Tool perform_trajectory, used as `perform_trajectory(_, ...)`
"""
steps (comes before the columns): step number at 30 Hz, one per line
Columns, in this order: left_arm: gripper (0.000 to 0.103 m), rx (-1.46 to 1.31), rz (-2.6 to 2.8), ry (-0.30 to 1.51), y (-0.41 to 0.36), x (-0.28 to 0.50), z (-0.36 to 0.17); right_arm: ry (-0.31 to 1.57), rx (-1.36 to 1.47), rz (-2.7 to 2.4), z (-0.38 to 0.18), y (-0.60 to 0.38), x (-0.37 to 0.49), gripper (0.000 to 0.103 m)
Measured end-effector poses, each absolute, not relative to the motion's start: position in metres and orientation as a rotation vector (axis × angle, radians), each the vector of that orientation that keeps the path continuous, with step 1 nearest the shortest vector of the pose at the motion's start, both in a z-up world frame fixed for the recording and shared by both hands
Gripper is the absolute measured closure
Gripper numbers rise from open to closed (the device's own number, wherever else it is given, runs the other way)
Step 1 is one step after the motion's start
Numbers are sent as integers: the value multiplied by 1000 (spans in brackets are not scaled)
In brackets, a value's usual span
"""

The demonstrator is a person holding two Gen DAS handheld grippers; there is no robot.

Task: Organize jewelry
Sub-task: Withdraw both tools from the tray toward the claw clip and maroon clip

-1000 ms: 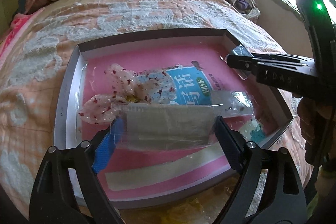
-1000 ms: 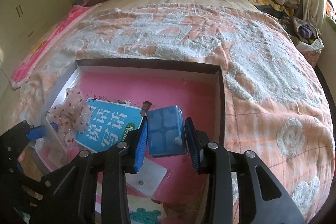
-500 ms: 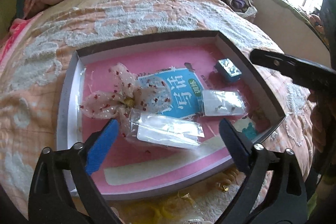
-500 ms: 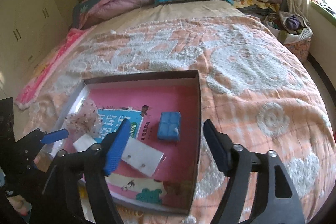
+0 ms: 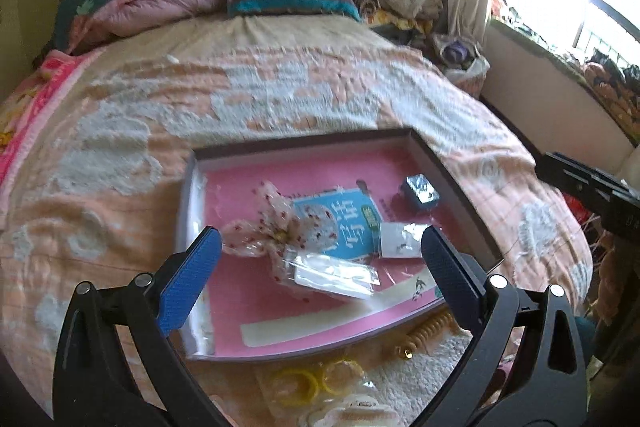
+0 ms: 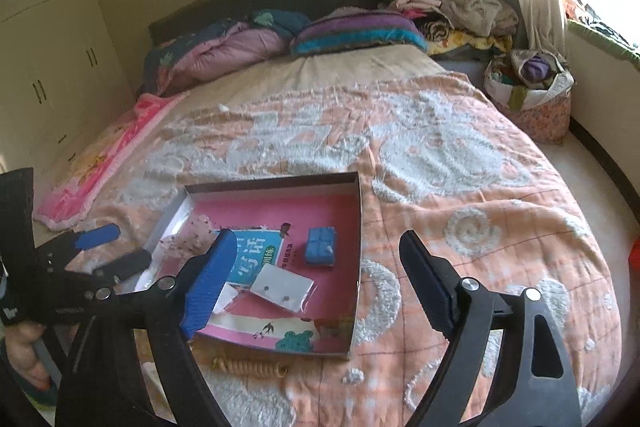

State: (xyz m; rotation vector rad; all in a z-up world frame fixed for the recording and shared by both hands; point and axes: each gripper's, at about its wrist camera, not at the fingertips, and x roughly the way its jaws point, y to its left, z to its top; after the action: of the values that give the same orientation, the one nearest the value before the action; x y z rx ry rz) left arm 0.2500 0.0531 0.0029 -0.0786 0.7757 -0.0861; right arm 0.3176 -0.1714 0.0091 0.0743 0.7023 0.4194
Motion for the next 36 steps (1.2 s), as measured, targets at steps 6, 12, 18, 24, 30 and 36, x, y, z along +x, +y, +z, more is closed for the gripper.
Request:
perform_trajectory(6,10,-101,-56,725,67,230,27,687,102,421,22,-181,298,20)
perform_trajectory(12,10,-142,-44,691,74,209,44,658,103,436,40,-187,274,20)
perform_trajectory(18,10,-139,-45,668,70,190,59,617,98,446,56,-194,251,20)
perform_trajectory(24,10,-122,-50,648,61,173,71,582,95,460,70,-203,229,20)
perform_trajectory(30,10,-112,-59,639,50,158,76,553,96,461,77,-215,210,11)
perform_trajectory(36,10,-111,-68,648,41,141,71,552,82,476,77,-223,191,11)
